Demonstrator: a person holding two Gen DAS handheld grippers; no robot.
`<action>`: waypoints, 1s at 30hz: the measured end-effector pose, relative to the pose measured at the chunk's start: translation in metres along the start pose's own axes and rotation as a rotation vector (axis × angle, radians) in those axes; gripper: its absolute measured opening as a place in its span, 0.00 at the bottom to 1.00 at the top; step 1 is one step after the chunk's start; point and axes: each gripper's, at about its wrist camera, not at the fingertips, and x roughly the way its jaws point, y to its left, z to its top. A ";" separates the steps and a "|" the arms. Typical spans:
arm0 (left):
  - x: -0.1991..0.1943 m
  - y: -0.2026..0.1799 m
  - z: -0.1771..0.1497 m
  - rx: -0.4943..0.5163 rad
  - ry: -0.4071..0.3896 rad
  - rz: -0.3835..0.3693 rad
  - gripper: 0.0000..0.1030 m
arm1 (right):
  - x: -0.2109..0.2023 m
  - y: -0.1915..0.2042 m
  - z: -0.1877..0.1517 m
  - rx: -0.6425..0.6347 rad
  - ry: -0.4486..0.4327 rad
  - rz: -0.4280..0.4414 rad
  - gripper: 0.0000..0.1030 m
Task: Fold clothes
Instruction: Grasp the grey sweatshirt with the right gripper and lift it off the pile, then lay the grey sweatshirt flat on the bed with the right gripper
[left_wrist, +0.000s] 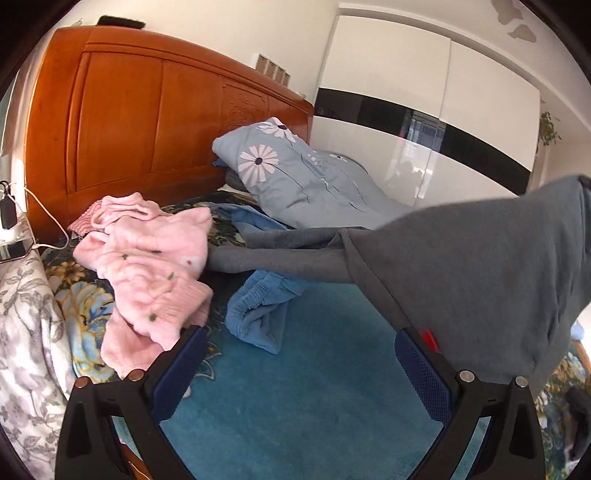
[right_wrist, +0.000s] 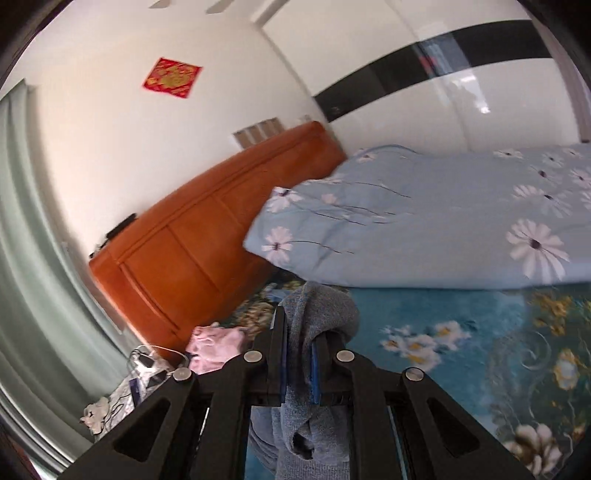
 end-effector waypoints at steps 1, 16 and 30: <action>0.002 -0.009 -0.001 0.015 0.013 0.000 1.00 | -0.016 -0.023 -0.006 0.032 -0.009 -0.046 0.10; 0.063 -0.049 -0.010 0.131 0.182 0.010 1.00 | -0.055 -0.172 -0.088 0.126 0.122 -0.448 0.12; 0.113 0.007 -0.024 0.048 0.274 0.061 1.00 | -0.009 -0.092 -0.103 -0.255 0.175 -0.665 0.50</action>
